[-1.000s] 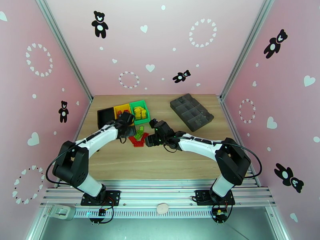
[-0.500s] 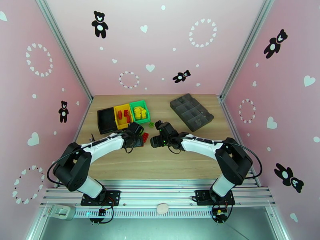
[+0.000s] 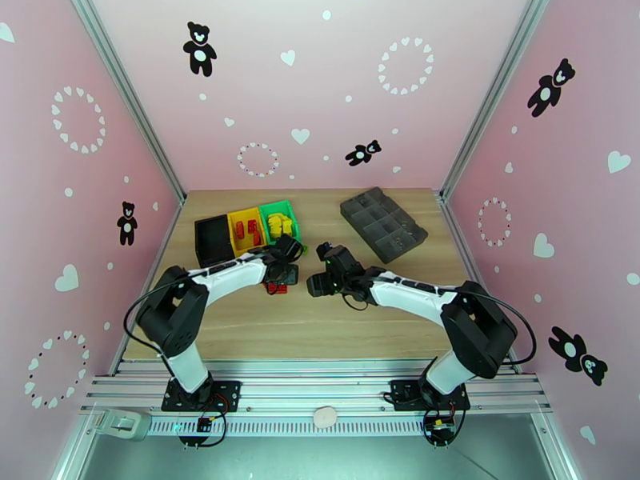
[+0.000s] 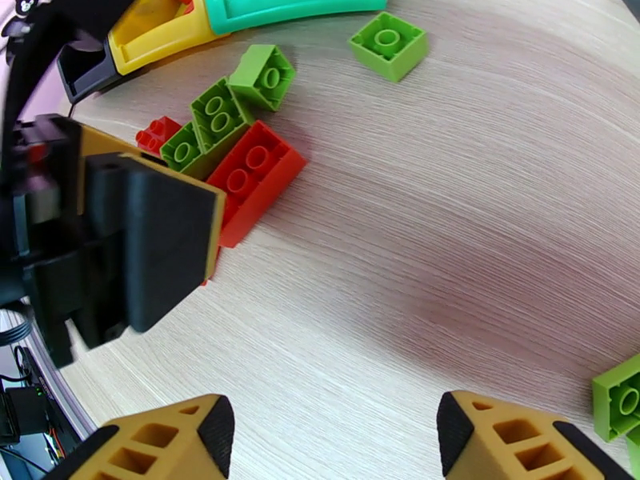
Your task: Sort the legos into containers by color
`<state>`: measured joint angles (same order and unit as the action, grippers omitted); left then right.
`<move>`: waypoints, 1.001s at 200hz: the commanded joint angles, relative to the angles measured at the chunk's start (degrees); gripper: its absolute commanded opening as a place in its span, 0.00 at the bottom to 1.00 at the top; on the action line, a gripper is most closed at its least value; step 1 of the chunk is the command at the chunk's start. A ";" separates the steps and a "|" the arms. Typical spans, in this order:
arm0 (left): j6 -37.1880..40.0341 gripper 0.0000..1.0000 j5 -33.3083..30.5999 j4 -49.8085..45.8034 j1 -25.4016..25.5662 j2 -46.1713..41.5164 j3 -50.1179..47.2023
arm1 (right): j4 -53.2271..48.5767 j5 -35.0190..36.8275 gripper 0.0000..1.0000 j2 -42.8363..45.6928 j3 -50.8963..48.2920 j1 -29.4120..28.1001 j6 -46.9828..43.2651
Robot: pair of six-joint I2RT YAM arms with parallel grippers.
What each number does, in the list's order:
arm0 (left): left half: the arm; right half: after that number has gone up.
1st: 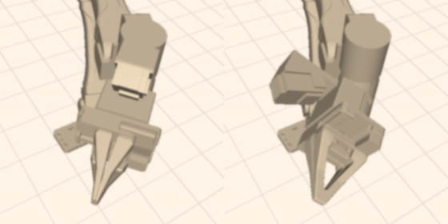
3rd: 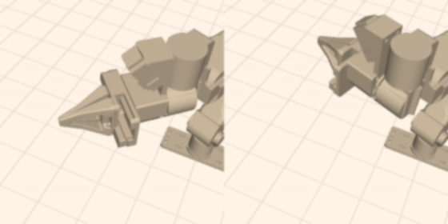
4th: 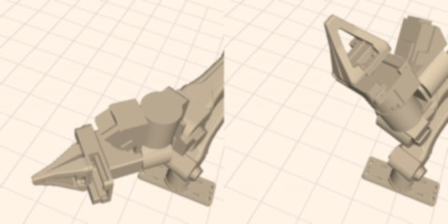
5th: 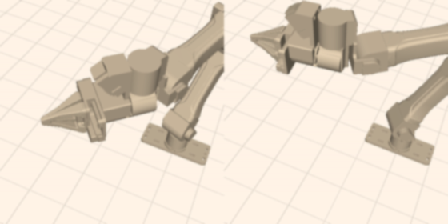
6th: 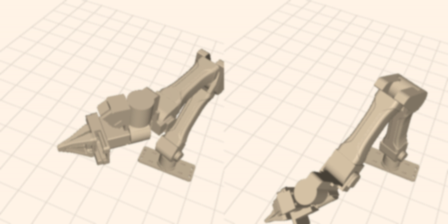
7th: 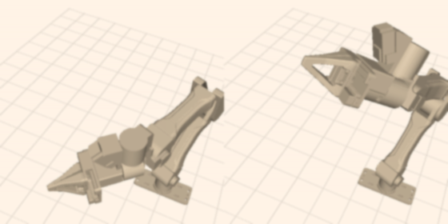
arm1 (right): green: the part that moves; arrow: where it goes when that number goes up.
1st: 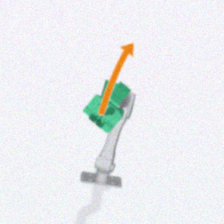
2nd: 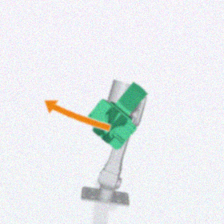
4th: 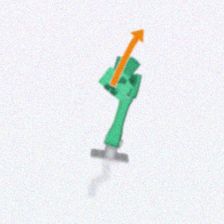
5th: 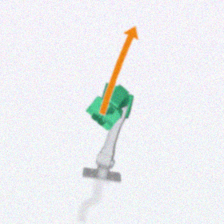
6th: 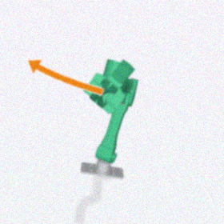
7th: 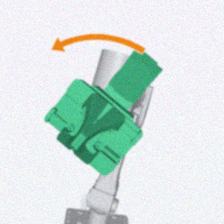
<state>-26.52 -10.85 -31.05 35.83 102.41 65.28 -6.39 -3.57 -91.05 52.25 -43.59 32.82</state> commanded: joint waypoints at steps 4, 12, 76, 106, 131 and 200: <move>1.81 0.57 1.01 -0.99 0.64 2.18 2.81 | -1.25 0.67 0.71 2.78 -1.31 0.59 -0.04; 1.83 0.57 0.90 -1.16 0.56 2.81 3.37 | -1.26 0.68 0.71 3.04 -1.53 0.64 -0.05; 2.18 0.57 0.26 -1.58 0.74 7.00 5.46 | -1.48 0.62 0.71 4.57 -2.32 1.47 -0.12; 2.51 0.53 0.00 -1.63 1.67 8.57 6.63 | -1.37 0.56 0.71 4.81 -2.37 1.64 -0.08; 2.53 0.43 -1.11 -2.89 2.79 9.68 8.45 | -1.25 0.54 0.71 4.76 -2.41 1.66 0.04; 2.24 0.33 -3.31 -5.23 2.69 2.44 7.33 | -5.95 5.06 0.76 3.50 1.75 1.66 3.39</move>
<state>-24.21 -11.90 -34.26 38.79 110.00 72.64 -7.16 -2.70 -88.07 50.76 -42.02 33.50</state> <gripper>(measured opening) 0.359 0.750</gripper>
